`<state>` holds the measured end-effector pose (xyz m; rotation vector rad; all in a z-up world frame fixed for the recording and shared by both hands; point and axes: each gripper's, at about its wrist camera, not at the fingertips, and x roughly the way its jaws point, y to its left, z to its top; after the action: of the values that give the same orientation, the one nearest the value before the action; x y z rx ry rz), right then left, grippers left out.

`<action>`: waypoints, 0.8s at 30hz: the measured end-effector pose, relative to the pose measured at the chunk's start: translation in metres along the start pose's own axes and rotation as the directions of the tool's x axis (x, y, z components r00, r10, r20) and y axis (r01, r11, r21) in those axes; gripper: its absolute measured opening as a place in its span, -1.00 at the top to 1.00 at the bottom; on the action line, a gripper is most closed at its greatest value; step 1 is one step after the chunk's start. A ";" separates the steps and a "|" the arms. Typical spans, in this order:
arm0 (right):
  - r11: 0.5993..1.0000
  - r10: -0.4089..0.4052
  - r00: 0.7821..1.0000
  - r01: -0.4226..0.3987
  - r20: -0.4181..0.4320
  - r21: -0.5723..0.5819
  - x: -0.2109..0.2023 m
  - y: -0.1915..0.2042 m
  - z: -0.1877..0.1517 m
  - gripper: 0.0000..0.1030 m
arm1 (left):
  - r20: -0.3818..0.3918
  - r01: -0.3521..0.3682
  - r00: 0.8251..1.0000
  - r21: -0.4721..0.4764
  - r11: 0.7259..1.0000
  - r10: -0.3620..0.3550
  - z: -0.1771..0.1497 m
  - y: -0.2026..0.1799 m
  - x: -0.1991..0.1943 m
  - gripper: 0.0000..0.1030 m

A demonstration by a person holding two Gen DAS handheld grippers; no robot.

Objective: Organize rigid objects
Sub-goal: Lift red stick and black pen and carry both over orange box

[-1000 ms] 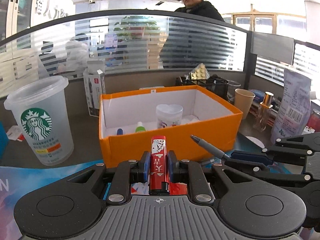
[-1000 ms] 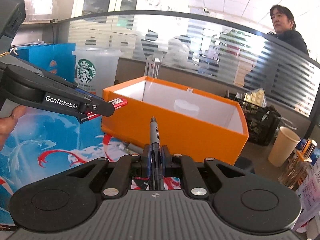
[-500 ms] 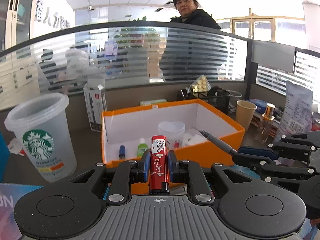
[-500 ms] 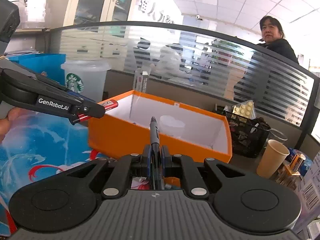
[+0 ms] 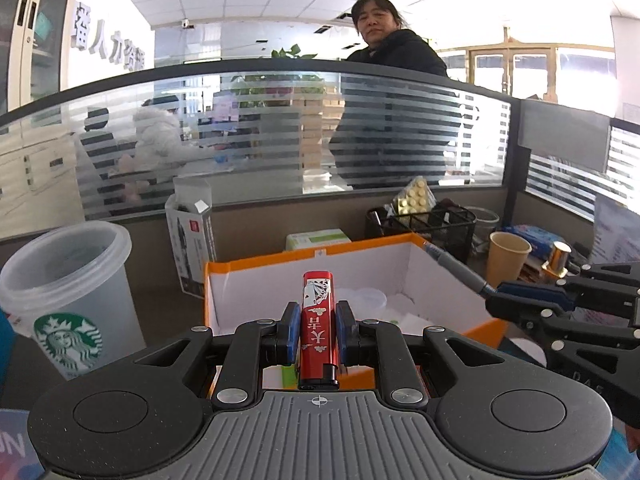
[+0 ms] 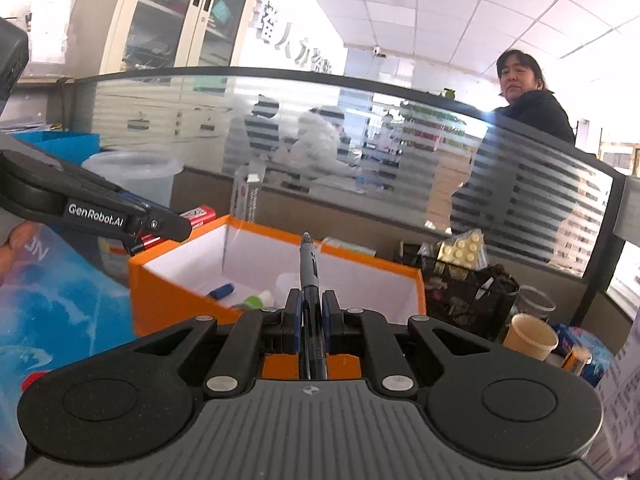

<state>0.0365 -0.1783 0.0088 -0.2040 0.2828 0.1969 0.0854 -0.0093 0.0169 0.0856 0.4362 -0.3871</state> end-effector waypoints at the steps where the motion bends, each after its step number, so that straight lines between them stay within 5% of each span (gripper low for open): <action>1: 1.000 -0.004 1.000 0.004 0.004 0.001 0.003 -0.003 0.003 0.81 | -0.001 0.001 1.000 -0.004 1.000 -0.001 0.002 0.001 0.004 0.68; 24: 0.999 -0.046 0.998 0.046 -0.037 0.022 0.081 -0.020 -0.004 0.81 | -0.072 0.003 0.997 -0.091 0.996 -0.010 0.006 0.028 0.081 0.68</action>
<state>0.1164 -0.1847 -0.0159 -0.1915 0.3165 0.1444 0.1664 -0.0122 -0.0128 0.0103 0.5255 -0.3711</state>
